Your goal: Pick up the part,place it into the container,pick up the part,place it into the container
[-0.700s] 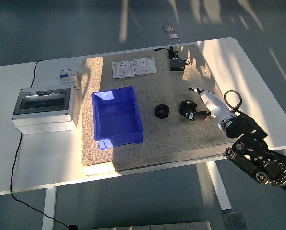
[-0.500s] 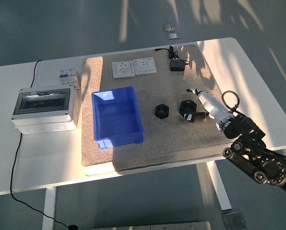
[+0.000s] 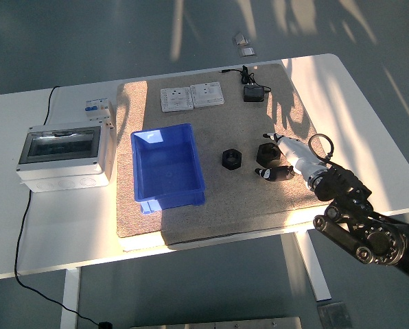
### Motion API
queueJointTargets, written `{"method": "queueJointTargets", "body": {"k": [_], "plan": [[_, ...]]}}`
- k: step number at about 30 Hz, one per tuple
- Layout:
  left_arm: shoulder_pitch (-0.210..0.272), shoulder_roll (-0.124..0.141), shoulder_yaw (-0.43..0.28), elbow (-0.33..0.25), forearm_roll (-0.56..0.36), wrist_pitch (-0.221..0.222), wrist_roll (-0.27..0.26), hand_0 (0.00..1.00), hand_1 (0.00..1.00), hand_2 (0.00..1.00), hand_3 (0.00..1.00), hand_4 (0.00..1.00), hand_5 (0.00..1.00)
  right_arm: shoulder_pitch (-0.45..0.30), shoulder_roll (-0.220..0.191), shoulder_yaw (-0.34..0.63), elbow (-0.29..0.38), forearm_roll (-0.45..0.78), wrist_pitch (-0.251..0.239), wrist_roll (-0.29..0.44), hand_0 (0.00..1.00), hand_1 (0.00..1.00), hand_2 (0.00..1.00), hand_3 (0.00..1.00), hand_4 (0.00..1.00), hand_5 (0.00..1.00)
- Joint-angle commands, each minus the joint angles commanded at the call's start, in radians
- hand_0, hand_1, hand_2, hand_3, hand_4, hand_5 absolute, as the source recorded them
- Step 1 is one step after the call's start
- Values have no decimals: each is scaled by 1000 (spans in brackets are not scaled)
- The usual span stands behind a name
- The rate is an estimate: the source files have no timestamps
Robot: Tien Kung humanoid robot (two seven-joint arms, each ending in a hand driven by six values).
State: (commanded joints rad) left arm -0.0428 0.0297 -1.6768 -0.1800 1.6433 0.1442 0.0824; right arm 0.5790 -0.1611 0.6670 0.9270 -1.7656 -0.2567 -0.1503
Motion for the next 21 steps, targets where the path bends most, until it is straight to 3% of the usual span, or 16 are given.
{"method": "queueJointTargets", "body": {"k": [1,6,7,12,13,21], "plan": [[0,0,0,0,1,0,0,675,657,661,742,761,820,2,1,-5,-5,-7,-6,1,818,473,689,819,670,47],[-1,0,-2,0,4,-1,0,675,657,661,742,761,820,8,9,-22,-29,-32,-21,-2,818,473,689,819,670,47],[-1,0,-2,0,5,-1,0,675,658,660,742,761,821,8,10,-25,-34,-37,-24,-3,710,345,560,668,539,2],[-1,0,-2,0,6,-1,0,675,658,660,742,761,821,9,14,-30,-48,-43,-42,7,710,345,560,668,539,2],[-1,0,-2,0,6,-1,0,676,658,660,742,760,821,9,15,-30,-49,-43,-49,13,593,251,522,651,404,2],[-2,1,-2,0,3,0,0,676,657,660,743,760,822,30,7,-33,-9,6,-146,109,576,235,516,642,358,2]]}}
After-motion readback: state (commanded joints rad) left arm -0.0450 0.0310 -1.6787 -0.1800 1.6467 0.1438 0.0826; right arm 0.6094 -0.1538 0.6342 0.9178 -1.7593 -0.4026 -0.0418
